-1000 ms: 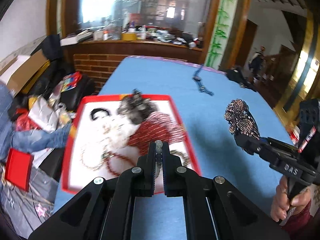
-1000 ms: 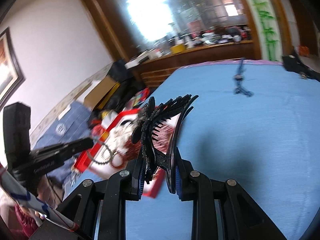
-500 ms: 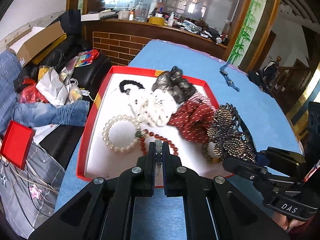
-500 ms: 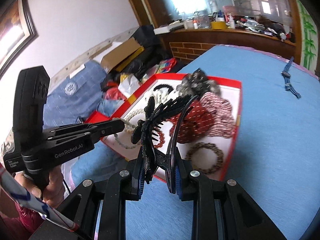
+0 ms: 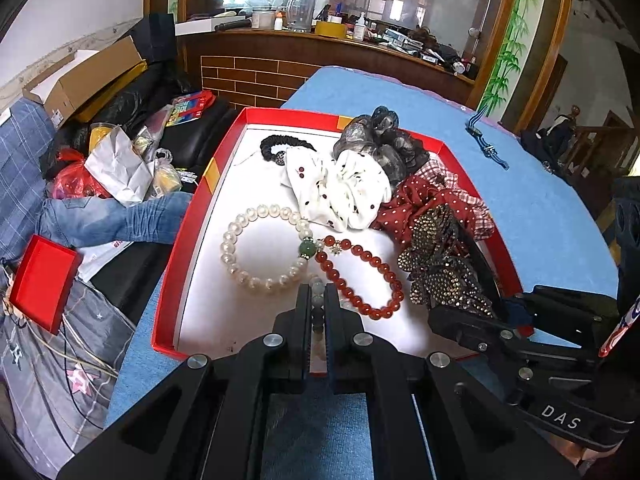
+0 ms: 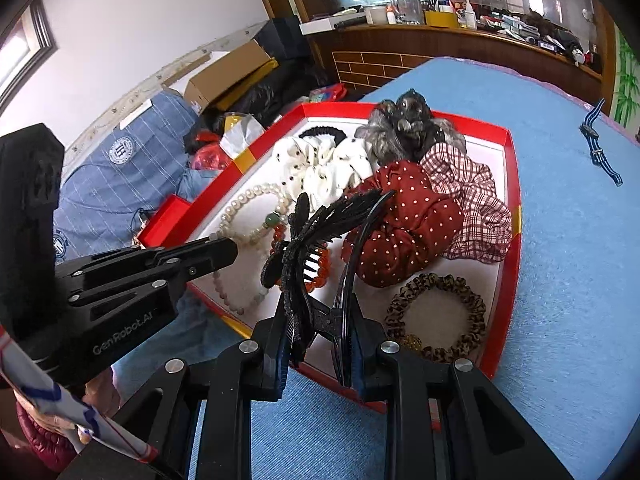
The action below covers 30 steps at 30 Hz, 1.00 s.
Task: Organize jewelry
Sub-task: 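Lower both items into the red box and open both tools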
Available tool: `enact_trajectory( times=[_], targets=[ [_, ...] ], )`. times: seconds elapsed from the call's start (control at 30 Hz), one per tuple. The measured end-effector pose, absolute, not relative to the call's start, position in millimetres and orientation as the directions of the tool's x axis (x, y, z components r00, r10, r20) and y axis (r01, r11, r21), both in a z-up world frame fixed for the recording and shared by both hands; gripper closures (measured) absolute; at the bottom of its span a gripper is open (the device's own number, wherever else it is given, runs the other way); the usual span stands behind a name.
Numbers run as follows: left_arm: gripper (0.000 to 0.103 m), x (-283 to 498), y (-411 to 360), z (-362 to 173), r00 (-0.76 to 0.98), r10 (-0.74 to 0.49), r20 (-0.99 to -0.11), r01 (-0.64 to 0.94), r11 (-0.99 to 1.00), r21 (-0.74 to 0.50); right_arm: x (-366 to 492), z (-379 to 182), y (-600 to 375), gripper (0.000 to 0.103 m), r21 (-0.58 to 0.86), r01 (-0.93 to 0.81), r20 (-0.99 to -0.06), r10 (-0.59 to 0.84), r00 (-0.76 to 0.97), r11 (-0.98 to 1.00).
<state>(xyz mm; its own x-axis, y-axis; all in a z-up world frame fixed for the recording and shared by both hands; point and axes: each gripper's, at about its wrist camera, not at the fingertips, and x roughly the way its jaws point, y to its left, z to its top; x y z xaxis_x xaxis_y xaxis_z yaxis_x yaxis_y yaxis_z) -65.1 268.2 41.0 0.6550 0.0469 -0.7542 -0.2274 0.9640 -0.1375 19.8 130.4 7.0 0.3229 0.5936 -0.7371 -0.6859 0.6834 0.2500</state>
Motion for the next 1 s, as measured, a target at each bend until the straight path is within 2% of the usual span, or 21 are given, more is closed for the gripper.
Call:
enact_trajectory(
  times=[0.57, 1.0],
  targets=[
    [0.098, -65.7, 270.7, 35.4, 0.658, 0.087, -0.748, -0.26, 0.958, -0.118, 25.5, -1.4, 127.7, 0.075, 0.239, -0.666, -0.759, 0.564, 0.326, 0.707],
    [0.098, -70.1, 264.5, 40.1, 0.665, 0.156, -0.73, -0.283, 0.958, -0.054, 8.6, 13.9, 103.9, 0.065, 0.262, -0.675, -0.726, 0.602, 0.333, 0.69]
  ],
)
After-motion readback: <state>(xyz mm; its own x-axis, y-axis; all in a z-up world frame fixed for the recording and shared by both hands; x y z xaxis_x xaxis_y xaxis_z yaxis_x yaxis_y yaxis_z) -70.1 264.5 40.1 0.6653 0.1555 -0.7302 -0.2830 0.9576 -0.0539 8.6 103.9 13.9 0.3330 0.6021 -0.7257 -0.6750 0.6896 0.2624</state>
